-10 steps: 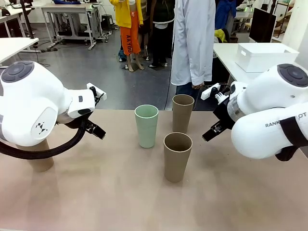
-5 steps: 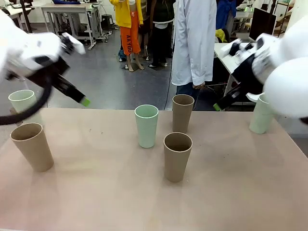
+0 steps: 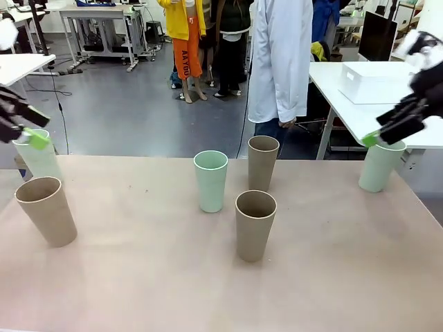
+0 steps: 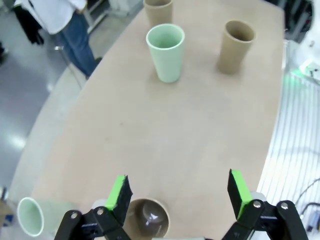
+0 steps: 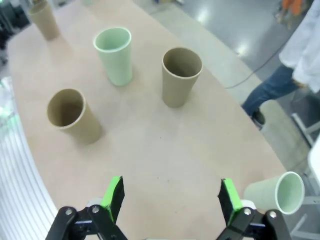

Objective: Stack the cups and store them in the basket.
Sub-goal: Pick up two Reusable plastic cups , one in each hand.

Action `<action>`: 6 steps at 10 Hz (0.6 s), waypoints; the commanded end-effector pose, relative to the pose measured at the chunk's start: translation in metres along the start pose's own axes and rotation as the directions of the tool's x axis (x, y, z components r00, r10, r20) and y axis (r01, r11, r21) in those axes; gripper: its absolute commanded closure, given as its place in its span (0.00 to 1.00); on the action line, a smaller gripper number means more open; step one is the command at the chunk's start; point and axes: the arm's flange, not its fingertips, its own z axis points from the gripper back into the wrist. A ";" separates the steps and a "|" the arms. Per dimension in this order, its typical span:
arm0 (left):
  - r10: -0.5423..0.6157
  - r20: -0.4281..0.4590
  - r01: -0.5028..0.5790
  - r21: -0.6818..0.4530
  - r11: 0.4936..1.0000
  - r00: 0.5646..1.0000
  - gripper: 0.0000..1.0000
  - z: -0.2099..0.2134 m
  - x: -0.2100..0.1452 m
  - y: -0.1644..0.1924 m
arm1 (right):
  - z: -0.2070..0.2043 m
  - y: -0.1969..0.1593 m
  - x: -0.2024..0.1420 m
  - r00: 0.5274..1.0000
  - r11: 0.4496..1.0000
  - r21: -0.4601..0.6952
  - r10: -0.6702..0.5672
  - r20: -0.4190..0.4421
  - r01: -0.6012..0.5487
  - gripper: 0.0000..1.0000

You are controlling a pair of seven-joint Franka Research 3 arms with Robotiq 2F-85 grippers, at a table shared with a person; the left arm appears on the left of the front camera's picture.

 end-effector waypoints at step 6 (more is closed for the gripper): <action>-0.084 0.258 0.109 -0.084 0.990 0.963 0.00 -0.032 -0.057 -0.031 | 0.036 -0.061 -0.110 0.977 0.979 0.196 0.010 0.213 -0.052 0.00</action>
